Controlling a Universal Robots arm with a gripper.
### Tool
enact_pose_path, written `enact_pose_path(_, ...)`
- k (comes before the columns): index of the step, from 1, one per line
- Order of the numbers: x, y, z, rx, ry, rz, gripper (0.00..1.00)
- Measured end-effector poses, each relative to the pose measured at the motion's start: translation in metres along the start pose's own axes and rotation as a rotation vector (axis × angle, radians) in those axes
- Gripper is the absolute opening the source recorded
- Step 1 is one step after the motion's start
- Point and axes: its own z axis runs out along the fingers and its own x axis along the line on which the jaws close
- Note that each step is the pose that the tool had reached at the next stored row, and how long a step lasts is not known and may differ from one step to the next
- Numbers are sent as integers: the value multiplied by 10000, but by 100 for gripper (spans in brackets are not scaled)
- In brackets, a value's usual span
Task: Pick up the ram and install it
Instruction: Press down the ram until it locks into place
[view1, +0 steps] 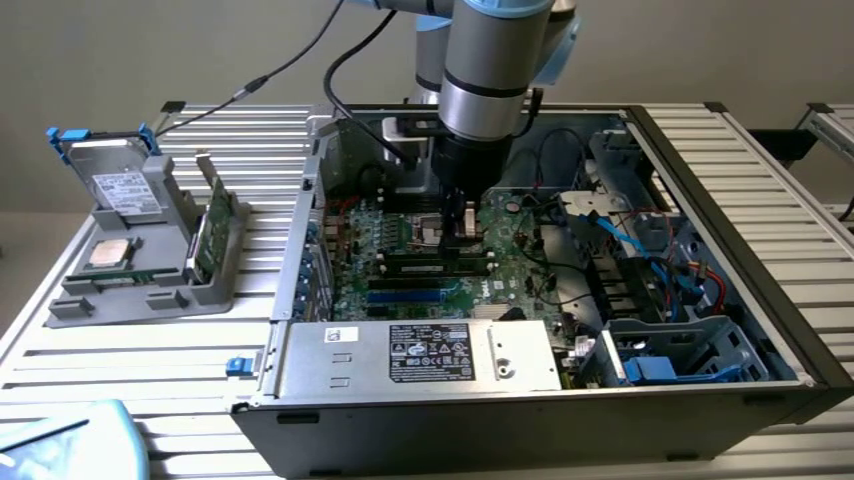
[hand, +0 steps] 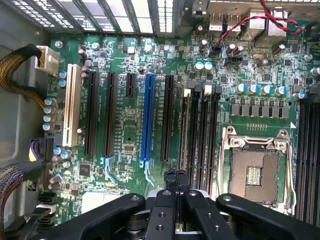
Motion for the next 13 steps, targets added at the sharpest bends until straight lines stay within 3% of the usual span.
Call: enact_pose_path(13,0,0,0,-1,0,0,11)
